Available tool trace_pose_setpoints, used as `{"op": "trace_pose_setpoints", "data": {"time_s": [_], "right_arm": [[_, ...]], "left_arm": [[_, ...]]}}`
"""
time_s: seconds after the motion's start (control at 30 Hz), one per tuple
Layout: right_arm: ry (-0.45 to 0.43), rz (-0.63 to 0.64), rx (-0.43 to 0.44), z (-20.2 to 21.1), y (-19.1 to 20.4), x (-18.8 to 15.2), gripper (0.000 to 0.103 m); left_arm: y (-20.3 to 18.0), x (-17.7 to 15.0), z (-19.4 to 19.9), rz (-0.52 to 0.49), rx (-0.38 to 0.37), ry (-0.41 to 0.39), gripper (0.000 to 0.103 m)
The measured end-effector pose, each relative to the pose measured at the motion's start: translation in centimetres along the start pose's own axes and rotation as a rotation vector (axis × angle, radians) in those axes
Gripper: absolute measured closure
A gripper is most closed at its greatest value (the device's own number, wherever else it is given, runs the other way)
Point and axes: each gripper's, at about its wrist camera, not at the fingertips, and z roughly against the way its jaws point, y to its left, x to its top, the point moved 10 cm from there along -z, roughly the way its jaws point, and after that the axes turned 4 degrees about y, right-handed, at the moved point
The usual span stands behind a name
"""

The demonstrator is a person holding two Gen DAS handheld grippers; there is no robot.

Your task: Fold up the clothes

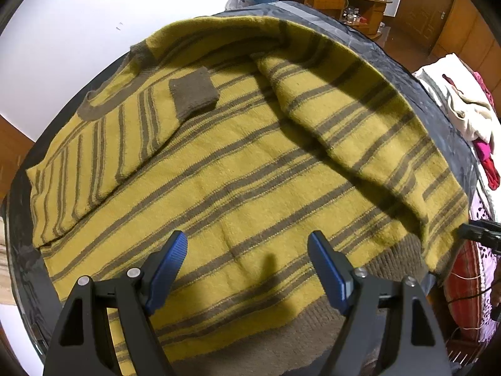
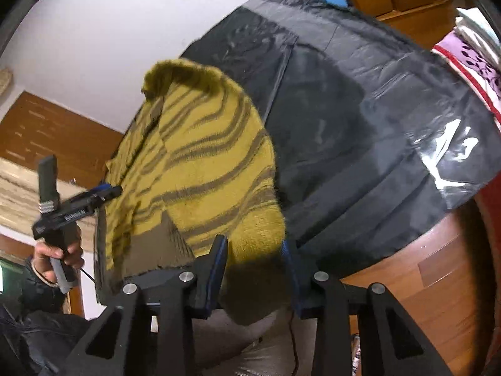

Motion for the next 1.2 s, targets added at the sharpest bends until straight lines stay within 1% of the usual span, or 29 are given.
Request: {"op": "trace_pose_setpoints", "data": {"time_s": [0.13, 0.23, 0.27, 0.3, 0.37, 0.47, 0.53, 0.63, 0.73, 0.83, 0.9, 0.93, 0.97, 1.0, 1.03, 1.07, 1.1, 1.2], "right_arm": [[0.015, 0.018, 0.006, -1.3, 0.8, 0.7, 0.066], [0.02, 0.016, 0.049, -1.6, 1.4, 1.3, 0.067], [0.017, 0.005, 0.089, -1.5, 1.8, 1.4, 0.073], [0.013, -0.006, 0.13, -1.3, 2.2, 1.5, 0.081], [-0.001, -0.043, 0.217, -0.9, 3.3, 2.2, 0.081], [-0.028, -0.04, 0.325, 0.1, 6.1, 3.4, 0.081], [-0.023, 0.015, 0.378, 0.3, 9.0, 4.0, 0.081], [0.025, 0.094, 0.357, -1.3, 12.2, 4.4, 0.081], [0.025, 0.035, 0.24, -2.3, 9.9, 5.0, 0.081], [0.024, -0.024, 0.123, -3.2, 7.4, 5.5, 0.081], [0.004, -0.041, 0.062, -2.6, 5.7, 5.6, 0.08], [-0.007, -0.035, 0.009, -2.0, 4.8, 5.6, 0.078], [-0.01, -0.027, -0.022, -1.7, 4.5, 5.6, 0.075], [-0.024, -0.015, -0.058, -1.2, 4.0, 5.8, 0.067], [-0.038, -0.002, -0.094, -0.6, 3.4, 5.9, 0.046], [-0.051, 0.01, -0.129, -0.1, 2.9, 6.1, 0.036], [-0.042, 0.015, -0.116, -0.3, 2.7, 5.9, 0.029], [-0.012, 0.029, -0.076, -0.8, 2.2, 5.4, 0.029]], "left_arm": [[-0.4, -0.4, -0.2, -0.014, 0.005, 0.009, 0.02], [-0.1, -0.7, -0.3, -0.014, 0.014, 0.014, 0.02], [0.1, -0.7, -0.3, -0.011, 0.017, 0.015, 0.02], [0.3, -0.8, -0.3, -0.003, 0.018, 0.016, 0.02], [0.9, -1.0, -0.3, 0.021, 0.015, 0.021, 0.02], [1.7, -1.4, 0.0, 0.058, -0.002, 0.022, 0.02], [2.0, -1.5, 0.3, 0.07, -0.016, 0.016, 0.02], [2.1, -1.6, 0.8, 0.073, -0.043, 0.002, 0.02], [2.1, -1.6, 0.8, 0.074, -0.066, -0.008, 0.02], [2.1, -1.8, 0.3, 0.075, -0.072, 0.008, 0.02], [2.1, -2.0, -0.1, 0.083, -0.073, 0.021, 0.02], [2.1, -2.1, -0.3, 0.086, -0.074, 0.028, 0.02], [2.0, -2.0, -0.5, 0.086, -0.075, 0.033, 0.02], [1.9, -1.9, -0.6, 0.085, -0.076, 0.037, 0.02], [1.7, -1.8, -0.7, 0.081, -0.076, 0.038, 0.02], [1.4, -1.6, -0.7, 0.075, -0.077, 0.037, 0.02], [1.1, -1.4, -0.6, 0.068, -0.079, 0.033, 0.02], [0.0, -0.9, -0.2, 0.04, -0.084, 0.024, 0.02]]}}
